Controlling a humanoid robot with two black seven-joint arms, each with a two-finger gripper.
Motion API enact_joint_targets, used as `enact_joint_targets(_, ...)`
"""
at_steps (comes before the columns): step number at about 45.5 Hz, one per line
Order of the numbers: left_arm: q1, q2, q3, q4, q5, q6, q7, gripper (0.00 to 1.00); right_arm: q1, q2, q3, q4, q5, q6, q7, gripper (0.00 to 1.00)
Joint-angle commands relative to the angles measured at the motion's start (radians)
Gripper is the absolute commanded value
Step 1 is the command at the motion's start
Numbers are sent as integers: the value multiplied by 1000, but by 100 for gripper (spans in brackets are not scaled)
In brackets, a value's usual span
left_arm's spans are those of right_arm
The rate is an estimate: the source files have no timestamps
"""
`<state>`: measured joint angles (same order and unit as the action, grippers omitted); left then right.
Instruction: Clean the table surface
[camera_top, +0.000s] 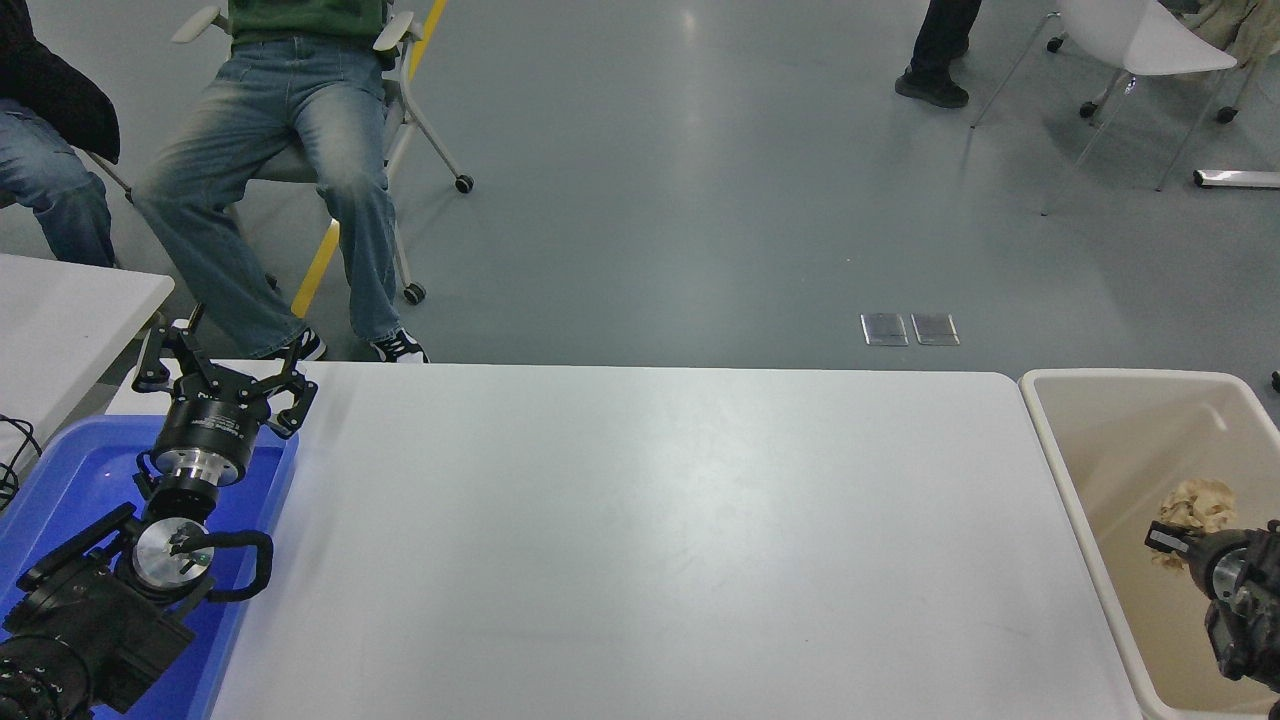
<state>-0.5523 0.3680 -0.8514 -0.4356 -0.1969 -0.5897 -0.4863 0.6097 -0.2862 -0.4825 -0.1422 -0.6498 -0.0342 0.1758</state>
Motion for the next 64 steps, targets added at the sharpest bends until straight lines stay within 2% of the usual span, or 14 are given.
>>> enact_joint_targets(1, 0, 0, 0, 0, 1, -1, 0, 100, 4, 1, -7, -4, -1, -7, -6, 0)
enact_joint_targets(19, 0, 0, 0, 0, -1, 1, 0, 100, 8, -2, -5, -7, 6, -15, -6, 0)
enact_joint_targets(20, 0, 0, 0, 0, 1, 1, 0, 100, 10, -1, -5, -8, 9, -19, -6, 16)
enact_joint_targets(23, 0, 0, 0, 0, -1, 1, 0, 100, 8, 2, -5, -8, 10, -41, -7, 72)
enact_joint_targets(24, 0, 0, 0, 0, -1, 1, 0, 100, 10, 2, -4, -8, 10, -44, -9, 83)
enact_joint_targets(25, 0, 0, 0, 0, 1, 1, 0, 100, 10, 2, -4, -8, 10, -46, -10, 88)
enact_joint_targets(64, 0, 0, 0, 0, -1, -1, 0, 100, 58, -16, 8, -7, 15, -38, -15, 96)
